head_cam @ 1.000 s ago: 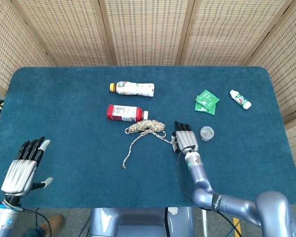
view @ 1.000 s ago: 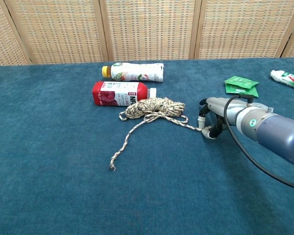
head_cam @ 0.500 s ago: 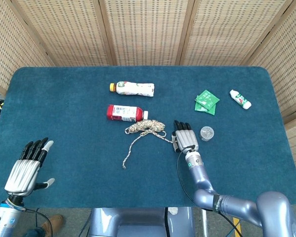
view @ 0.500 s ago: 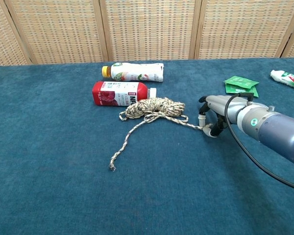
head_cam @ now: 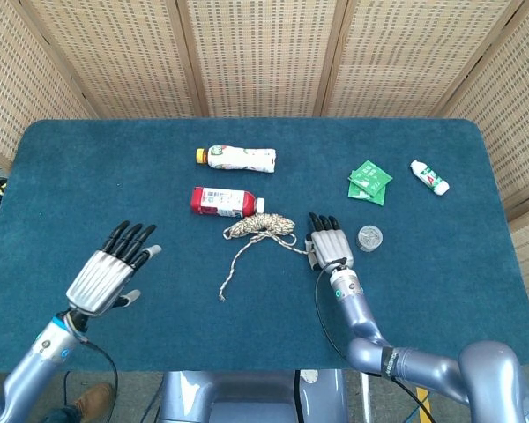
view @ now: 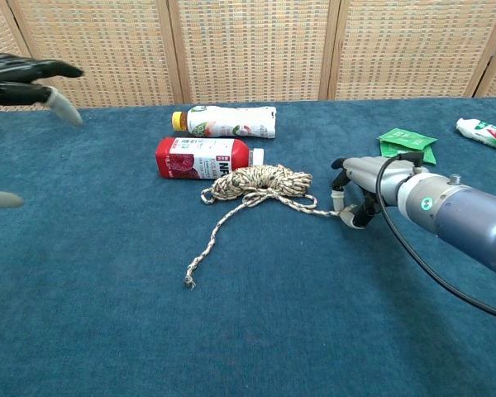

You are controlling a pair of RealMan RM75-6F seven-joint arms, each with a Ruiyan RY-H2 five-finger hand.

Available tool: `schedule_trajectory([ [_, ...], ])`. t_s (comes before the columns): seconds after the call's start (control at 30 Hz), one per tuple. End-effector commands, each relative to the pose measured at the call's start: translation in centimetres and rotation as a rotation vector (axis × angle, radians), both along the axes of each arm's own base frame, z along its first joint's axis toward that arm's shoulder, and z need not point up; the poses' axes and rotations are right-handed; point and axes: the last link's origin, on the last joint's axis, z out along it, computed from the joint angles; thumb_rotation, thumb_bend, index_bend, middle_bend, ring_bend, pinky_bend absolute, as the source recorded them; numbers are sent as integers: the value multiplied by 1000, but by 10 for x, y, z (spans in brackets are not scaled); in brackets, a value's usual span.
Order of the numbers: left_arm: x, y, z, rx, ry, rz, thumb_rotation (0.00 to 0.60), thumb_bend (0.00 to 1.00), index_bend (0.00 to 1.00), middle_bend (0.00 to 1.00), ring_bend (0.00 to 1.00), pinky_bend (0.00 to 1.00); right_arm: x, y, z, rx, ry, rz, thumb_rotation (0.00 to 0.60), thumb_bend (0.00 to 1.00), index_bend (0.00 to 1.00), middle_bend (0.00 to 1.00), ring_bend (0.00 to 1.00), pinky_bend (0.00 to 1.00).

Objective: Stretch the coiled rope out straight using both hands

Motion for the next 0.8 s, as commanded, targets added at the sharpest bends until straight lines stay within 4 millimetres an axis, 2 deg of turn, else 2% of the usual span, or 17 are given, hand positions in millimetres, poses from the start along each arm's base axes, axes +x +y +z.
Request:
schedule_trajectory([
  [0.03,27,32,-31,-101,43,-195,600,10,360,0,0,0,1,-1,-1,4,2,2,600,495,653,0,0,0],
  [0.23,39,52,-62,-176,108,-283,600,94,441,0,0,0,0,-1,-3,19,-8,-7,600,495,659,0,0,0],
  [0.43,47,57,-92,-200,216,-390,600,119,462,0,0,0,-4,-2,-4,26,-5,-13,600,494,664,0,0,0],
  [0.8,33,58,-127,-232,314,-415,600,197,462,0,0,0,-13,-5,-5,33,-1,-30,600,494,664,0,0,0],
])
